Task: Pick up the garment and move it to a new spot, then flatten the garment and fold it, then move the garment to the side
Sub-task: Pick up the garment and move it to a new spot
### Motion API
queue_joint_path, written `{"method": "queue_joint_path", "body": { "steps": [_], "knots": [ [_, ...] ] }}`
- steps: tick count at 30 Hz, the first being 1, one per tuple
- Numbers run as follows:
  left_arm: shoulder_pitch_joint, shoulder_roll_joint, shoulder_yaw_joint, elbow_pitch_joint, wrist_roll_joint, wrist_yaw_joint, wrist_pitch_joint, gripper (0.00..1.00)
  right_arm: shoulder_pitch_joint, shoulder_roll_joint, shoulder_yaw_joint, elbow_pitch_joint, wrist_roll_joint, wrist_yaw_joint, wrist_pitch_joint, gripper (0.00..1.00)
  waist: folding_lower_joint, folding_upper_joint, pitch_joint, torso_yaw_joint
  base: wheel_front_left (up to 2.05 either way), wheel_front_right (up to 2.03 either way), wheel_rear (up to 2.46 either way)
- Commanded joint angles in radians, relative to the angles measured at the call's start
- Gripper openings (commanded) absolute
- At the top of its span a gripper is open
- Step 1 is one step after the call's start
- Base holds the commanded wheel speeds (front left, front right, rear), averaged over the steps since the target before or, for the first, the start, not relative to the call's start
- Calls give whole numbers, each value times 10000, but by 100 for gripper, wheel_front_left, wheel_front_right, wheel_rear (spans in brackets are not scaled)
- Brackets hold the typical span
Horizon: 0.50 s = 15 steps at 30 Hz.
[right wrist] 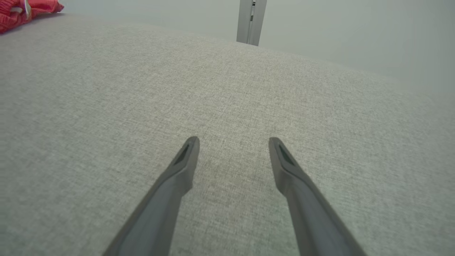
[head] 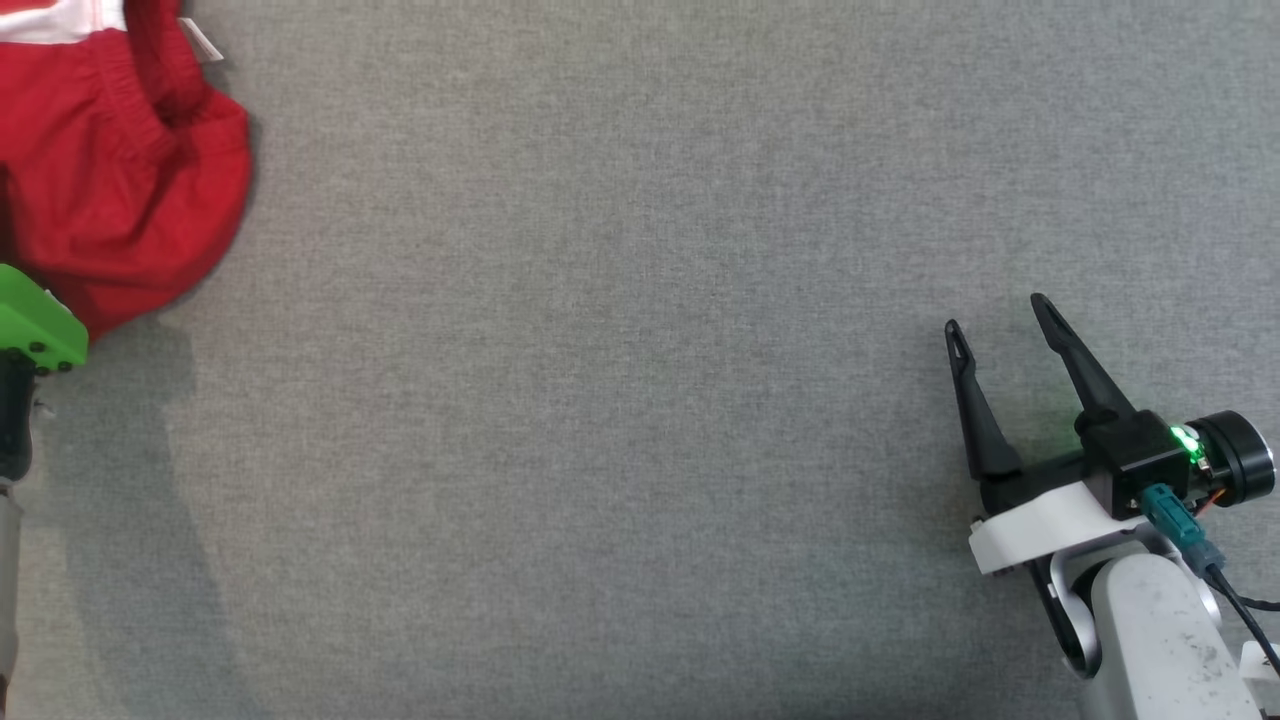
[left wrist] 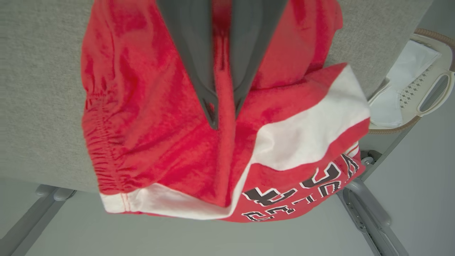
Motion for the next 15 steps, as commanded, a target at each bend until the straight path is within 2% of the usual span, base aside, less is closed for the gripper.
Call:
{"method": "queue_joint_path", "body": {
  "steps": [1, 7, 15],
  "knots": [
    [111, 156, -82, -75, -13, -30, -183, 0, -16, -34, -4, 53, 86, -10, -38, 100, -1, -1, -227, 11, 0, 0, 0],
    [149, 286, -658, -510, 282, -30, -680, 0, 154, -32, 74, 301, 369, -10, -38, 100, -1, -1, -1016, -48, 0, 0, 0],
    [-102, 517, -1498, -1852, 949, -30, -583, 0, 498, -32, 93, 528, 855, -10, -38, 100, -1, -1, -2314, -512, 0, 0, 0]
  ]
}}
